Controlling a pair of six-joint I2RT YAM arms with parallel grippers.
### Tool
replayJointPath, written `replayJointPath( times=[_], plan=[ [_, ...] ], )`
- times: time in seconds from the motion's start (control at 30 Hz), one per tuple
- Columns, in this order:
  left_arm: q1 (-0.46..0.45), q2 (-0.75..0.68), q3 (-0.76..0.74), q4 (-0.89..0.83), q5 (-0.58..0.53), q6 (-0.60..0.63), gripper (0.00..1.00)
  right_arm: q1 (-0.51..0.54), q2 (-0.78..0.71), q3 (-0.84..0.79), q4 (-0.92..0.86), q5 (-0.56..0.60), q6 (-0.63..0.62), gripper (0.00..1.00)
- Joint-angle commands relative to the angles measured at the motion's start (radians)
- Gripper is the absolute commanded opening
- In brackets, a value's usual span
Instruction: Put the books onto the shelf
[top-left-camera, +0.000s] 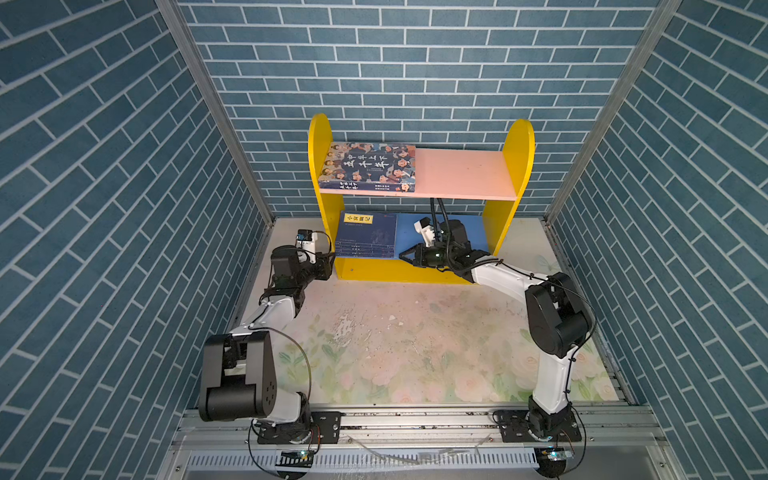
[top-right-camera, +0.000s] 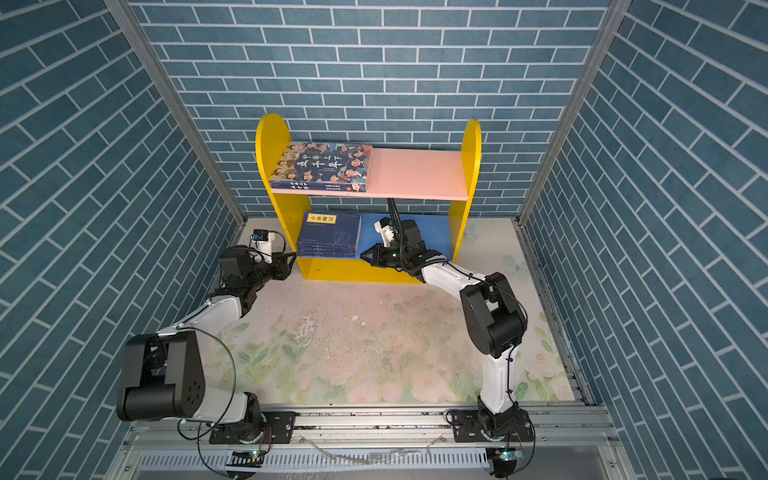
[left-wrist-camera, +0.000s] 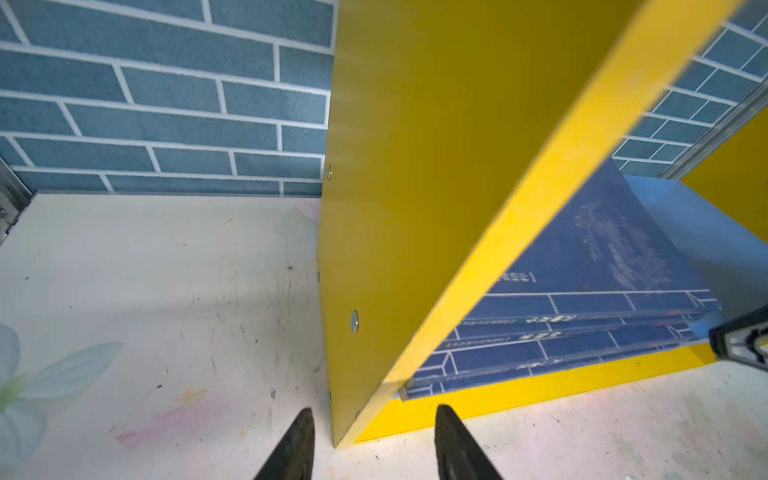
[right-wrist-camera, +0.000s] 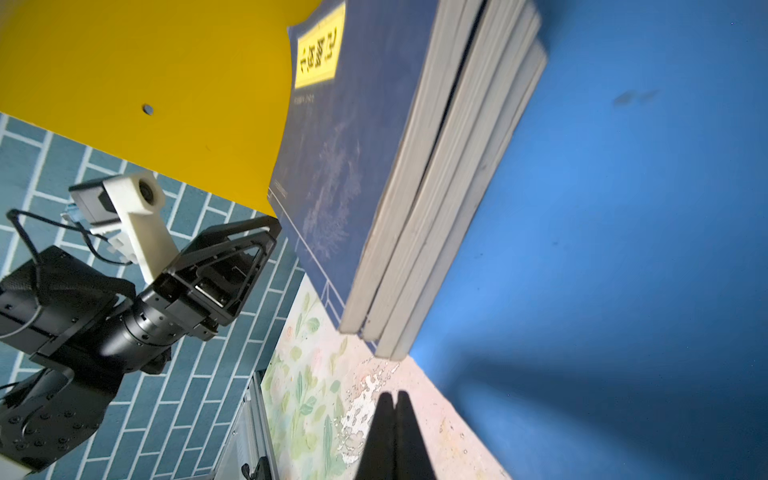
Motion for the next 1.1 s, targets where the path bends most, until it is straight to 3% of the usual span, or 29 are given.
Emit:
replayJointPath(
  times=[0.0, 0.37, 0.87, 1.07],
  plan=[
    [0.007, -0.034, -0.019, -0.059, 0.017, 0.027, 0.49, -0.034, -0.042, -0.005, 0.082, -0.001, 0.036, 0.01],
    [0.005, -0.077, -0.042, -0.105, 0.096, 0.052, 0.48, -0.154, 0.223, 0.351, 0.073, -0.083, 0.148, 0.00],
    [-0.012, 0.008, -0.041, -0.036, 0.147, 0.074, 0.48, -0.180, 0.619, 0.975, -0.122, -0.243, 0.134, 0.02],
    [-0.034, 0.035, -0.045, 0.000, 0.151, 0.074, 0.47, -0.157, 0.721, 1.195, -0.300, -0.256, 0.058, 0.04]
  ],
)
